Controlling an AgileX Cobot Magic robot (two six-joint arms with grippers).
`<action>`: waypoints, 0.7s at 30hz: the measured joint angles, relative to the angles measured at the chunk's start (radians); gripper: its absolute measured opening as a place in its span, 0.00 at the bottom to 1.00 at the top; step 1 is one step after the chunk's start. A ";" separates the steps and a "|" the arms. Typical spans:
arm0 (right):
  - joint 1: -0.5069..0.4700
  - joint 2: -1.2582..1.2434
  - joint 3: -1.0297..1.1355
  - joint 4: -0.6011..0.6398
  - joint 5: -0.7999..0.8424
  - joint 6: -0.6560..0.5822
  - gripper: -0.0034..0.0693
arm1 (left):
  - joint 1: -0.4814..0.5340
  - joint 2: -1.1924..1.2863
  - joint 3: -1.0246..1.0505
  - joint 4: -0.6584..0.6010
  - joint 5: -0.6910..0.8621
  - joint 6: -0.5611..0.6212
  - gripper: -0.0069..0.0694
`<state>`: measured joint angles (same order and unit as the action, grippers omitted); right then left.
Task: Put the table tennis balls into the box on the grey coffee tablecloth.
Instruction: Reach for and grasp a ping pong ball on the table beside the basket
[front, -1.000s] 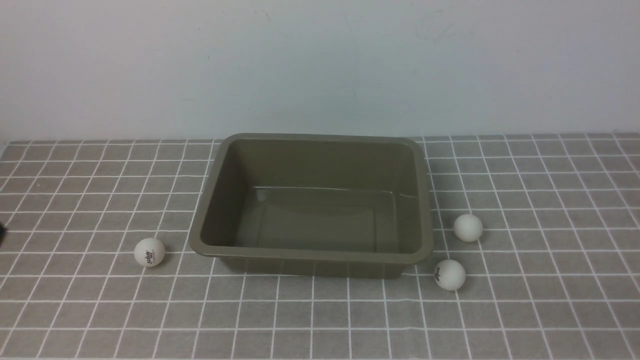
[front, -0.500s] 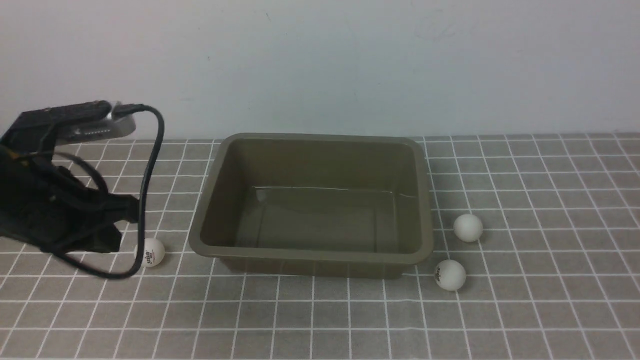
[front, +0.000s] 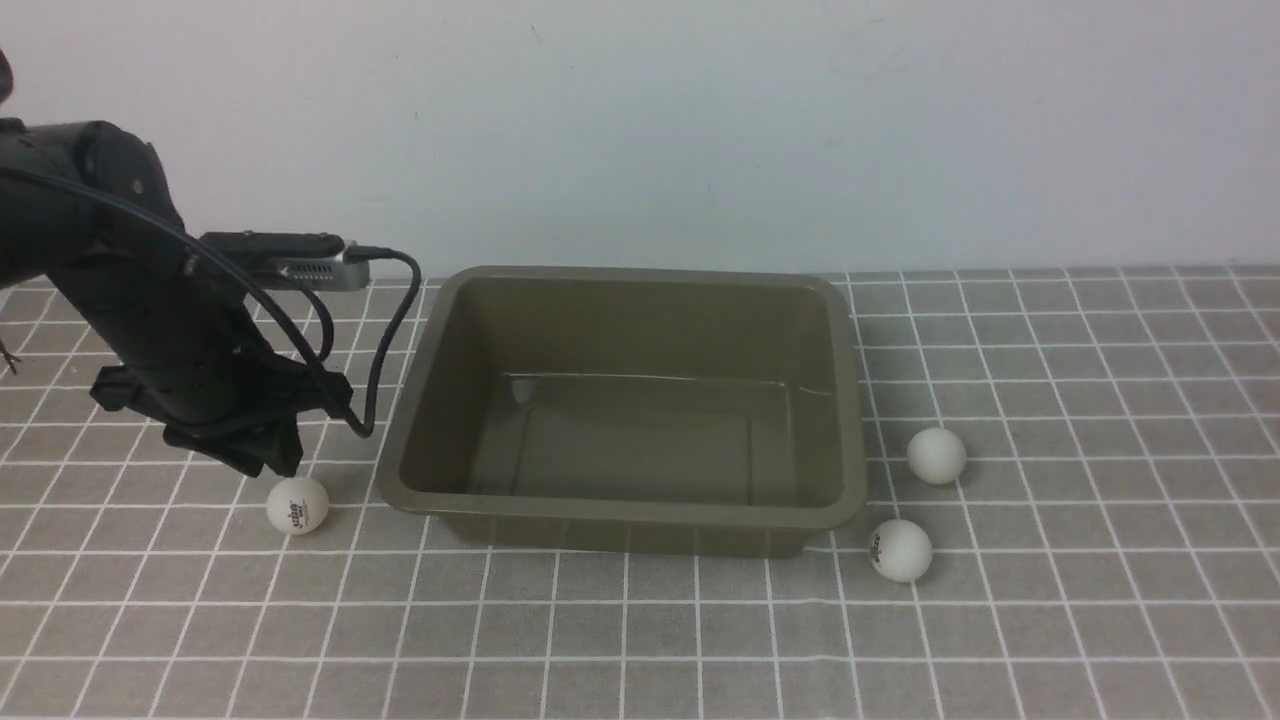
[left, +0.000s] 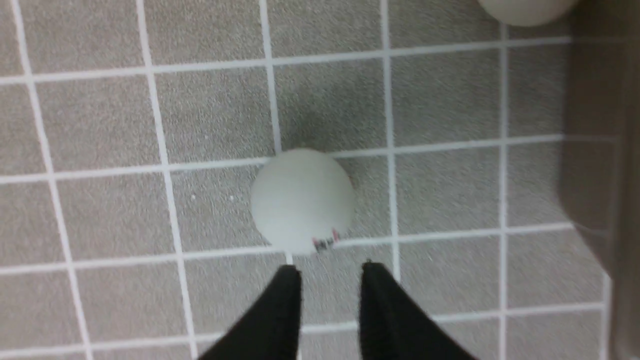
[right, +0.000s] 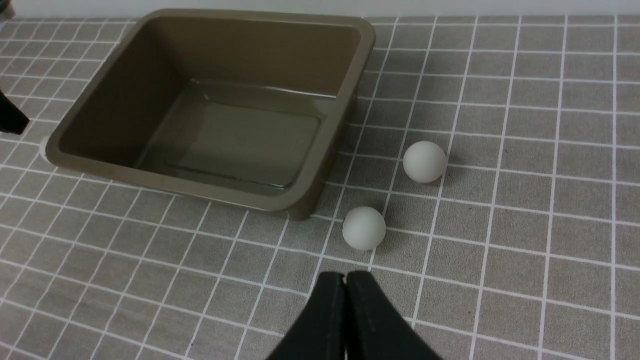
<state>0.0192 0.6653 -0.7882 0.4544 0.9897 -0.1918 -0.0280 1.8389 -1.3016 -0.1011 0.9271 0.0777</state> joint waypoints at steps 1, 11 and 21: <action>0.000 0.004 0.000 0.000 0.000 -0.001 0.03 | 0.000 0.017 -0.002 0.001 -0.013 -0.005 0.44; 0.000 0.125 -0.041 -0.063 0.018 -0.007 0.03 | 0.000 0.137 -0.008 0.012 -0.098 -0.035 0.80; 0.058 0.485 -0.248 -0.113 0.090 0.024 0.08 | 0.000 0.146 -0.040 0.037 -0.001 -0.069 0.56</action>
<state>0.0768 1.1505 -1.0364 0.3413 1.0796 -0.1673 -0.0280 1.9844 -1.3416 -0.0637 0.9262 0.0090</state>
